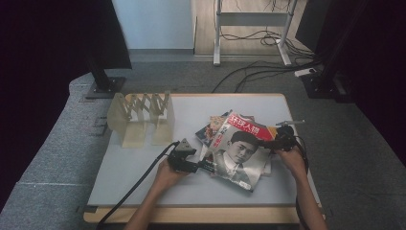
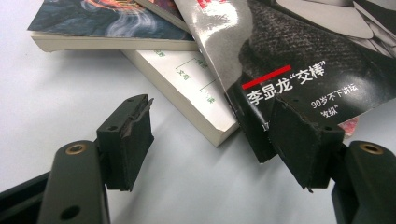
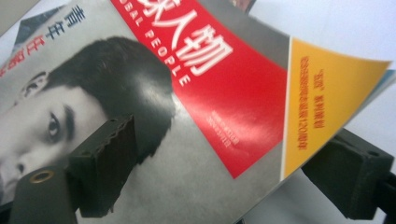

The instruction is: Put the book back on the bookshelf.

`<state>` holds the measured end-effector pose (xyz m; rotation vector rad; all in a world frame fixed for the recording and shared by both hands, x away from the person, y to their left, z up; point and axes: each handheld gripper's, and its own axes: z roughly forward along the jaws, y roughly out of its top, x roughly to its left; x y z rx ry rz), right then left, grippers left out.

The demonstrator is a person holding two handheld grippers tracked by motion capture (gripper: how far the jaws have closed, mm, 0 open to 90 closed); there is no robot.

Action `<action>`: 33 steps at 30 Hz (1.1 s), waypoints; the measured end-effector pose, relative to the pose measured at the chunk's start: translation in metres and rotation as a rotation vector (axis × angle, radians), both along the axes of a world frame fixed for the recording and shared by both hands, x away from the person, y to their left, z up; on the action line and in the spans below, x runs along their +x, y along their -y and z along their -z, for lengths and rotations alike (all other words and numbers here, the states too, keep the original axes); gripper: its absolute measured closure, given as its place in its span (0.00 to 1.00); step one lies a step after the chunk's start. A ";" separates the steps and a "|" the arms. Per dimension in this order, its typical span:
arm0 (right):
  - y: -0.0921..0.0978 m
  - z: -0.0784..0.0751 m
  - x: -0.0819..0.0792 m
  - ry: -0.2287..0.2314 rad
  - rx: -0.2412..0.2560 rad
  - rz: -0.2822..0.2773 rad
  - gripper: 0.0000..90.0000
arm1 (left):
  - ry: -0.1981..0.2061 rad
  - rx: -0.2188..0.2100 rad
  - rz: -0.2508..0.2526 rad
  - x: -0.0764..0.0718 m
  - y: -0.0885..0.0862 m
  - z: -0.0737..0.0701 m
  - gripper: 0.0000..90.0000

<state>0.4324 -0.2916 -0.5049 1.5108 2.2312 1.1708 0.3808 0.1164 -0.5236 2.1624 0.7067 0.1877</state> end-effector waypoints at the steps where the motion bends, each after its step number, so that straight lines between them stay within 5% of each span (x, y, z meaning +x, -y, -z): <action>1: 0.000 -0.003 0.000 0.011 -0.004 0.001 0.18 | 0.000 0.000 0.000 0.000 0.000 0.000 0.33; 6: -0.001 -0.014 -0.002 0.069 -0.013 -0.001 0.30 | -0.005 -0.002 0.002 0.000 0.000 0.000 0.33; 12: 0.000 -0.020 0.001 0.075 -0.032 0.021 0.50 | -0.007 -0.004 0.003 0.000 0.000 0.000 0.33; 13: 0.001 -0.022 0.000 0.085 -0.053 0.030 0.62 | -0.007 -0.005 0.002 0.000 0.000 0.000 0.33; 18: 0.002 -0.025 -0.002 0.101 -0.069 0.044 0.81 | 0.018 -0.006 0.002 -0.003 0.000 0.000 0.33; 33: -0.013 -0.051 -0.014 0.201 -0.080 -0.002 0.94 | 0.013 -0.047 0.052 -0.004 -0.004 -0.001 0.24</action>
